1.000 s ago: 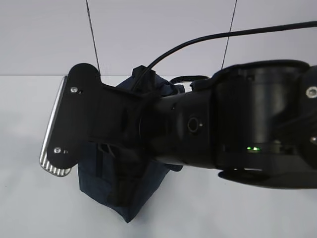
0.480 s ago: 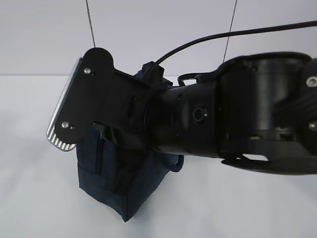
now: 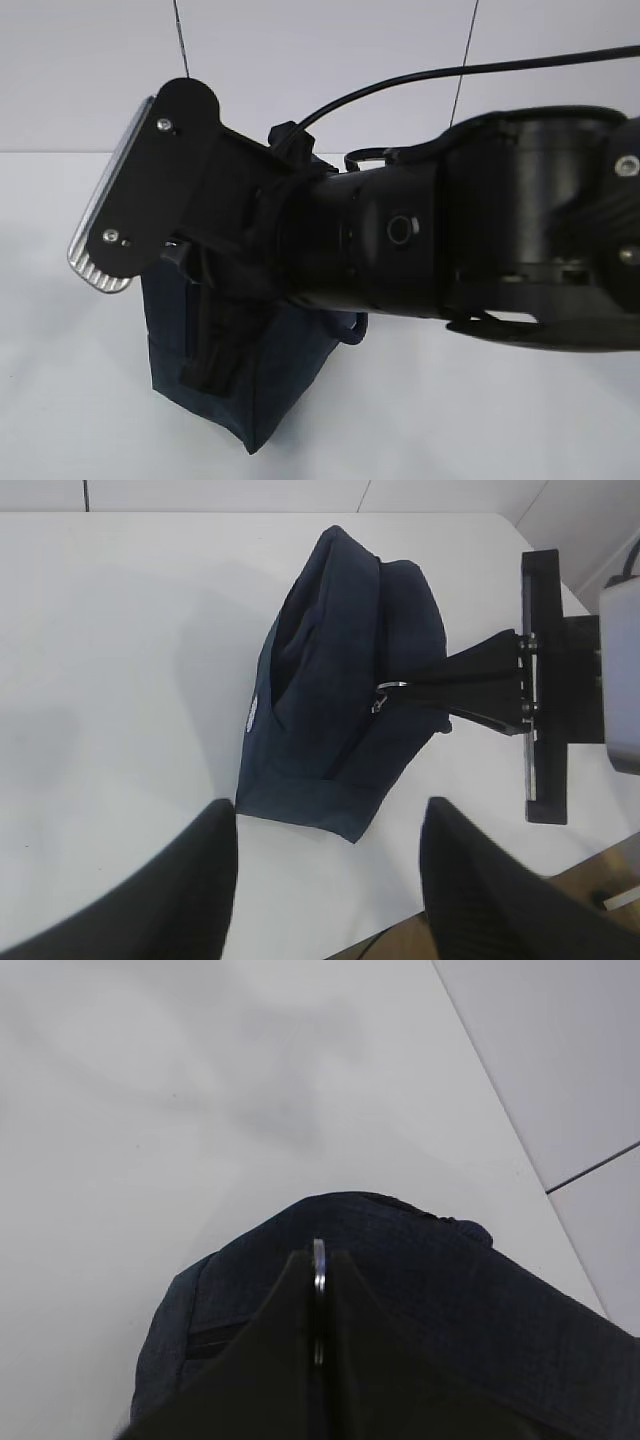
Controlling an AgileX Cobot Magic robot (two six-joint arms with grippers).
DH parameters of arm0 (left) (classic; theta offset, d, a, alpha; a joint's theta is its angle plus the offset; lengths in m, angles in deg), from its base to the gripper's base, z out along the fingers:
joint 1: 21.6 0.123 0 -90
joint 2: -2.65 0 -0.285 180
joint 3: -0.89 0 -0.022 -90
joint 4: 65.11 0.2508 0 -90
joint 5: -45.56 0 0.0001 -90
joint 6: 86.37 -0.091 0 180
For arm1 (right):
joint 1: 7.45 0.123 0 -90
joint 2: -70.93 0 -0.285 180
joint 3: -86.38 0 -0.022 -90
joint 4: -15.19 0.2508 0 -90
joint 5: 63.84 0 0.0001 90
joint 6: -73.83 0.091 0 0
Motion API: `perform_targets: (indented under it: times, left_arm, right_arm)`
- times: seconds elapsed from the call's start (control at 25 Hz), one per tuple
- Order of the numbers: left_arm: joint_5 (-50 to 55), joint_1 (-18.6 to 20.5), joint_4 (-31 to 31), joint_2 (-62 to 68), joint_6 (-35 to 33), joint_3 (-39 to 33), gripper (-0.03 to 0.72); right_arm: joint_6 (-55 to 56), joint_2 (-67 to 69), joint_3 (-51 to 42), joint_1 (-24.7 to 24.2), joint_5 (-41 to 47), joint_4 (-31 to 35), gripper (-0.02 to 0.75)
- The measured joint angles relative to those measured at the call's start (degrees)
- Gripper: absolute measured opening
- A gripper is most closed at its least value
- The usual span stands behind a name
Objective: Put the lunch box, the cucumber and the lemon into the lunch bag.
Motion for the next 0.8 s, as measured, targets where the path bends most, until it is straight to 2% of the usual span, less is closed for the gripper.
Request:
perform_targets:
  times: [0.8]
  left_arm:
    - [0.0,0.0,0.0,0.0,0.0,0.0,0.405]
  right_arm:
    - [0.1,0.4,0.3,-1.0,-1.9,-4.9,0.02]
